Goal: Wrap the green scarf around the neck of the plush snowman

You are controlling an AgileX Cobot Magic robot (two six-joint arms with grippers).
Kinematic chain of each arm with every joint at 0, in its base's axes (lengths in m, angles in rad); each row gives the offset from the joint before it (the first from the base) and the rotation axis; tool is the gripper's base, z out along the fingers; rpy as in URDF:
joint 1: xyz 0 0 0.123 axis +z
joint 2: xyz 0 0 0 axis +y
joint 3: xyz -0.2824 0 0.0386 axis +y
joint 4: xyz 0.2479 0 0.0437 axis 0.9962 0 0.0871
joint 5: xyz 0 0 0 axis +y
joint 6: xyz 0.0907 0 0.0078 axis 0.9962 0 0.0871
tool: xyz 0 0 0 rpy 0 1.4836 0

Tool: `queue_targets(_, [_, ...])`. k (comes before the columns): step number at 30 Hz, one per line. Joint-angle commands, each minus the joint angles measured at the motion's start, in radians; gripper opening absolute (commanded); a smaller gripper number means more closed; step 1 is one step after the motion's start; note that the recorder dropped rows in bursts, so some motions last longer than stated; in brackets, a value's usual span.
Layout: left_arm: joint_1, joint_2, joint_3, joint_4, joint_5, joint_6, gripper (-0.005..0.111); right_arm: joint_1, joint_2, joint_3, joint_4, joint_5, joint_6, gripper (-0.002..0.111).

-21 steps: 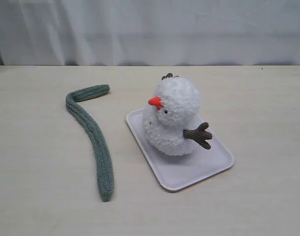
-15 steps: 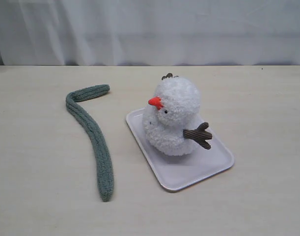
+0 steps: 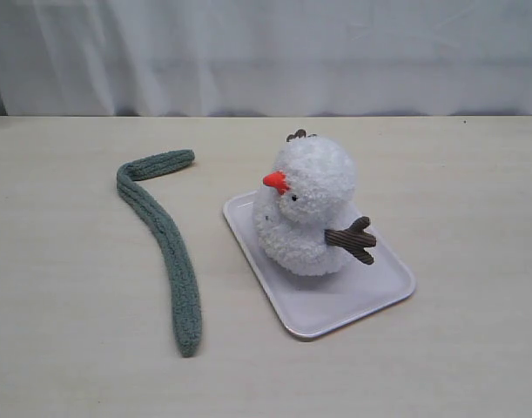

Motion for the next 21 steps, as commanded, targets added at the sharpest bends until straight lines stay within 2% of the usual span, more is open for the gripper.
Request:
queue_targets(1, [-0.002, -0.003, 0.004, -0.184, -0.3, 0.0, 0.0, -0.002, -0.005, 0.002, -0.002, -0.003, 0.0, 0.004])
queue_targets(3, [-0.002, -0.003, 0.004, -0.266, -0.372, -0.107, 0.0, -0.002, -0.005, 0.002, -0.002, -0.003, 0.0, 0.004])
queue_targets(5, [-0.002, -0.003, 0.004, -0.278, -0.372, -0.271, 0.0, -0.002, -0.005, 0.002, -0.002, -0.003, 0.0, 0.004])
queue_targets(7, [-0.002, -0.003, 0.004, -0.276, -0.359, -0.316, 0.0, -0.002, -0.005, 0.002, -0.002, -0.003, 0.0, 0.004])
queue_targets(14, [-0.002, -0.003, -0.181, -0.217, -0.077, -0.247, 0.0, -0.002, -0.005, 0.002, -0.002, -0.003, 0.0, 0.004])
queue_targets(21, [-0.002, 0.072, -0.364, 0.026, 0.163, -0.244, 0.0, -0.002, -0.005, 0.002, -0.002, -0.003, 0.0, 0.004])
